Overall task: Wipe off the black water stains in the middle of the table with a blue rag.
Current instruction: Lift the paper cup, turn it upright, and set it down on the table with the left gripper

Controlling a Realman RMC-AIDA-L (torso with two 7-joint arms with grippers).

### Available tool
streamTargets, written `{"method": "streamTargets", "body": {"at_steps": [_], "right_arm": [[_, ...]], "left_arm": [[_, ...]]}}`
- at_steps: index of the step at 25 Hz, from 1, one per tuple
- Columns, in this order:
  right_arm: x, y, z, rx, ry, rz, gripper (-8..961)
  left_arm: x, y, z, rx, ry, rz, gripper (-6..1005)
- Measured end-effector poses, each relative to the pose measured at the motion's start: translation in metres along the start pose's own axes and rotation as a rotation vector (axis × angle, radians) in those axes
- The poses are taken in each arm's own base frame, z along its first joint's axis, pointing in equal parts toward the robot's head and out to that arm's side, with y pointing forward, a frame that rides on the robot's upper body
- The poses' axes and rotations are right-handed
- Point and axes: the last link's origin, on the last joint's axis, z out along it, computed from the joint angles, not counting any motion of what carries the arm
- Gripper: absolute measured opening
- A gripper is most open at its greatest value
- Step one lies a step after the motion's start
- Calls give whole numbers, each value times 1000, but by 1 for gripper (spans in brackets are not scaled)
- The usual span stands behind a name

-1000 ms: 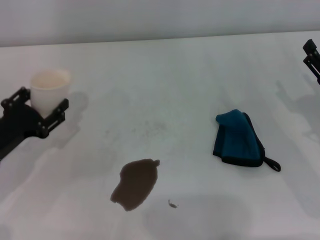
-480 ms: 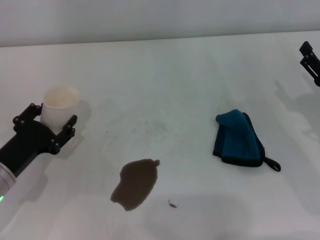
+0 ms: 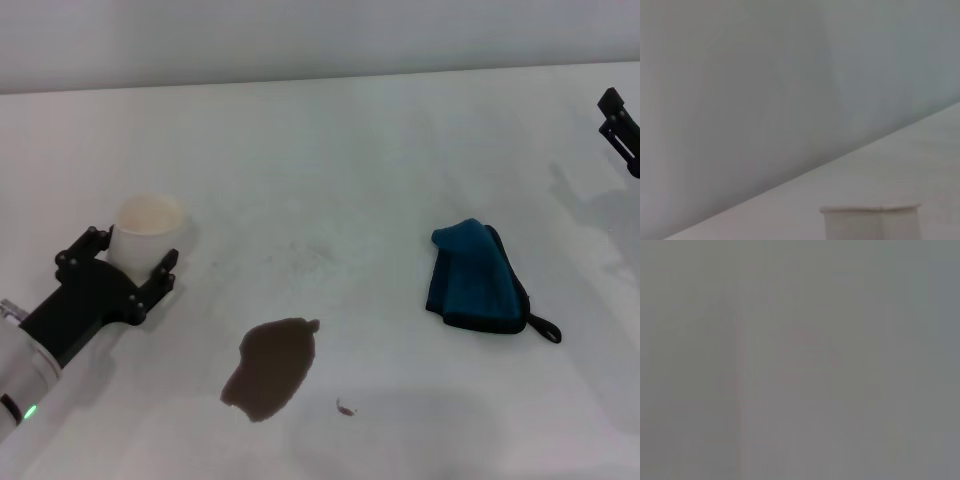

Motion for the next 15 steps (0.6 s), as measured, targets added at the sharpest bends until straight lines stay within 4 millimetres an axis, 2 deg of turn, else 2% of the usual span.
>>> {"method": "streamTargets", "body": {"at_steps": [15], "right_arm": [[2, 2, -1, -9, 9, 0, 874]], "left_arm": [[-14, 17, -19, 0, -18, -65, 754]]}}
